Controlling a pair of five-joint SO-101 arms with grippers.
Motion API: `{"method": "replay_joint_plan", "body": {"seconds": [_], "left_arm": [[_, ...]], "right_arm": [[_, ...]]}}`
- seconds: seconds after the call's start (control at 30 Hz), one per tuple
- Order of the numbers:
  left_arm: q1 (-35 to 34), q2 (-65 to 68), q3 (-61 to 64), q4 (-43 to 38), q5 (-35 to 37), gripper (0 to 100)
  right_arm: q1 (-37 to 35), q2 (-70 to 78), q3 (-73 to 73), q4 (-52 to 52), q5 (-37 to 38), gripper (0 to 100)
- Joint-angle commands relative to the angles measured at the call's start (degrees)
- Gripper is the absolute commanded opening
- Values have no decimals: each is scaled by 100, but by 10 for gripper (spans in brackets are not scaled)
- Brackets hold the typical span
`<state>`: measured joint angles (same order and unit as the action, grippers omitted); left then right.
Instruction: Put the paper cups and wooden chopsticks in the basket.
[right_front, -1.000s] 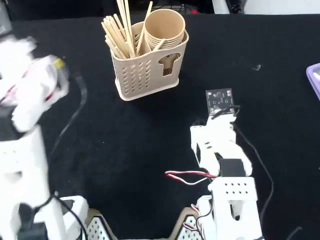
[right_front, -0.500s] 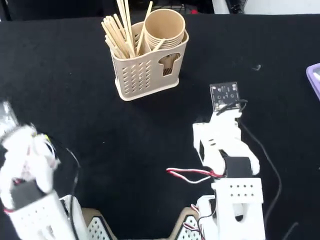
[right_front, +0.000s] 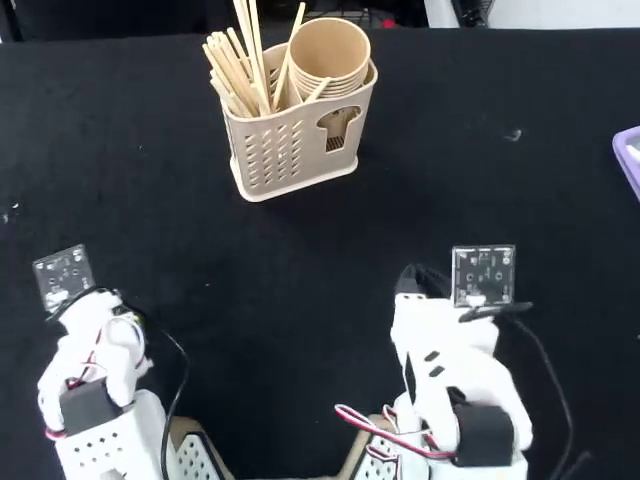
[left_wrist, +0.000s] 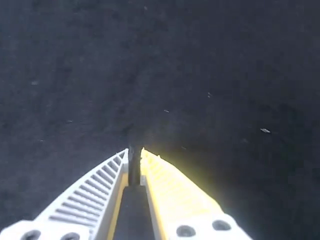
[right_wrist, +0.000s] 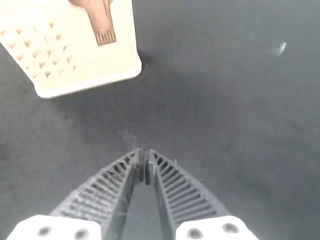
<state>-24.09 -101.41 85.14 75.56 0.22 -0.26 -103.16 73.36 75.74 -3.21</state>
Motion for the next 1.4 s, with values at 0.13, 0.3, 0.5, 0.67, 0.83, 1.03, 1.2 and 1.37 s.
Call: {"method": "replay_joint_plan", "body": {"seconds": [0.13, 0.3, 0.5, 0.67, 0.83, 1.03, 1.2, 1.37], "left_arm": [[1552, 0, 549, -273, 536, 51], [1640, 9, 1244, -563, 571, 54], [1640, 9, 1244, -457, 580, 53], [1640, 9, 1244, -457, 580, 53], [1657, -88, 1244, -448, 580, 53], [1701, -352, 1235, -448, 580, 53], [1701, -360, 1235, -448, 580, 53], [1657, -334, 1226, -448, 580, 53]], "right_arm": [[-88, -497, 1015, -176, -35, 25], [-79, -523, 2299, -229, -18, 25], [-53, -514, 2325, -105, -18, 22], [-53, -514, 2325, -105, -18, 22], [-79, -523, 2325, -105, -18, 22], [-53, -523, 2325, -105, -18, 22], [-53, -523, 2325, -105, -18, 22], [-70, -523, 2325, -105, -18, 22]]}}
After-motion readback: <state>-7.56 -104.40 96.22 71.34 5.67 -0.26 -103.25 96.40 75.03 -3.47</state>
